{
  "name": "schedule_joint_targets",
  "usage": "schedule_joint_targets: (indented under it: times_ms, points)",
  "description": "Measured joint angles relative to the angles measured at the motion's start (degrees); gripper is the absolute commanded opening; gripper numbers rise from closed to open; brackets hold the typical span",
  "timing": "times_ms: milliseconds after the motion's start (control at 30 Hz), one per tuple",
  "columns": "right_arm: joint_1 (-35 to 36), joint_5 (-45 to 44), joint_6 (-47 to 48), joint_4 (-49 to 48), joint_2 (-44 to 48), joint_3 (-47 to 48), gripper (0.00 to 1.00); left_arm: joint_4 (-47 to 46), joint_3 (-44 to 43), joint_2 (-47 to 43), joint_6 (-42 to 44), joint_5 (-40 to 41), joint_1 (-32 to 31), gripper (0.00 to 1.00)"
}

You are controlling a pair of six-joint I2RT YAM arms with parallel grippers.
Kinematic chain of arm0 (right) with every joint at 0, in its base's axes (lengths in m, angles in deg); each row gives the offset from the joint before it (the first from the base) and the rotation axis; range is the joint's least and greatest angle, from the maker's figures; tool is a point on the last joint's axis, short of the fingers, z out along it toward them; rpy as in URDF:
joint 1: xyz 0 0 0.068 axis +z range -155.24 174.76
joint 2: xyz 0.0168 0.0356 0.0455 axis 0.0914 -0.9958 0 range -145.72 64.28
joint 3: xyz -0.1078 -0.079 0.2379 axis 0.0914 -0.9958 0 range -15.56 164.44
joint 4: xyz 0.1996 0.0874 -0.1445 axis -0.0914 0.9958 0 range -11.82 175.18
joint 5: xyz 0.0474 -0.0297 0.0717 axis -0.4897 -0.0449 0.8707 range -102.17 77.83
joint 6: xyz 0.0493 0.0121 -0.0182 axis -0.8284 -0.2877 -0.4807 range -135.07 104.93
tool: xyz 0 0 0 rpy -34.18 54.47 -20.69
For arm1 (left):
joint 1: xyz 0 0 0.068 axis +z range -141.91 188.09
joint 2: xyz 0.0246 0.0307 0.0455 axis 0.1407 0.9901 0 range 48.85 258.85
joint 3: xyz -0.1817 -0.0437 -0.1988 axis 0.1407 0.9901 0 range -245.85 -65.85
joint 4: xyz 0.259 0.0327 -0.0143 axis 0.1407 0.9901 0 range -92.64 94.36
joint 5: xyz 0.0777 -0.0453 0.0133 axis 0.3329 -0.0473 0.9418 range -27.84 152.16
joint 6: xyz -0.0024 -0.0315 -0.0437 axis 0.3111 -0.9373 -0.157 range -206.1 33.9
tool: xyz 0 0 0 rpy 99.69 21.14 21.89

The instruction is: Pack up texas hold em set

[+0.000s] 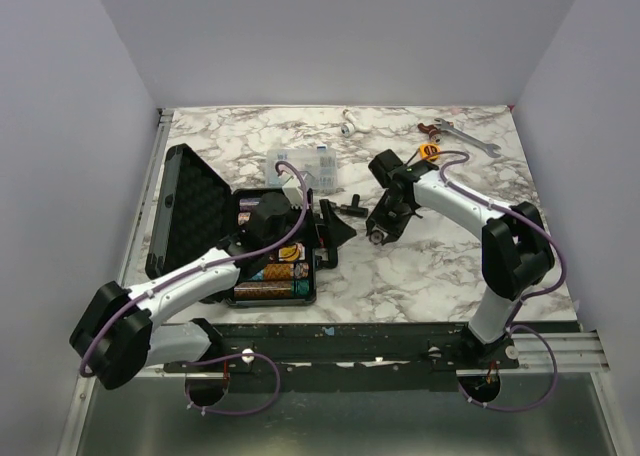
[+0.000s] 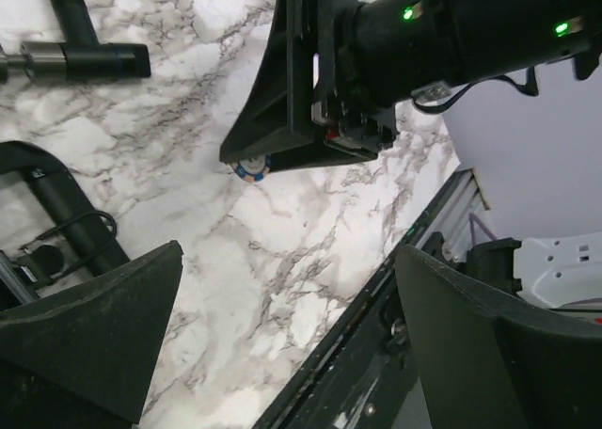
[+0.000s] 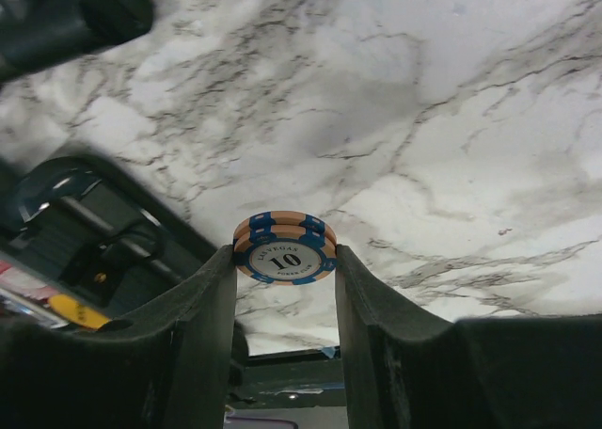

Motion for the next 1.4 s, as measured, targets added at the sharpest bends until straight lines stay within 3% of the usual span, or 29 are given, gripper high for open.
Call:
schedule_joint_targets:
  times_ms: [333, 633, 967, 1400]
  points:
    - [-0.46, 1.99, -0.52, -0.02, 0.02, 5.14, 0.01, -19.93, 5.11, 9.97, -11.08, 1.29, -3.96, 0.81]
    - [-0.83, 3.04, -2.03, 0.02, 1.64, 5.27, 0.01, -30.67, 7.10, 13.81, -12.94, 9.40, -6.51, 0.71]
    - [-0.83, 3.28, -3.08, 0.02, 4.70, 6.91, 0.01, -33.94, 6.45, 21.53, -14.64, 11.98, -6.80, 0.65]
    - [-0.83, 4.33, -3.06, 0.02, 6.03, 6.95, 0.01, -42.23, 4.09, 25.42, -14.67, 12.11, -6.80, 0.50]
